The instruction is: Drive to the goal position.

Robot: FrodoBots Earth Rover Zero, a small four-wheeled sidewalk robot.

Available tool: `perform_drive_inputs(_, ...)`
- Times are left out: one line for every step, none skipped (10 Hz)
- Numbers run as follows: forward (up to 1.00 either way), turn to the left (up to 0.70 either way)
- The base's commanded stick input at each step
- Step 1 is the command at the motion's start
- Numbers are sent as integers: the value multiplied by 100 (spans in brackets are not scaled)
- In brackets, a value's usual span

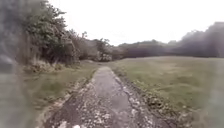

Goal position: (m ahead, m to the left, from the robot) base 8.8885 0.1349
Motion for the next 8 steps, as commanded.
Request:
perform_drive_inputs(85, 10)
perform_drive_inputs(85, 22)
perform_drive_inputs(85, 22)
perform_drive_inputs(85, 11)
perform_drive_inputs(85, 2)
perform_drive_inputs(85, 0)
perform_drive_inputs(85, 0)
perform_drive_inputs(85, 0)
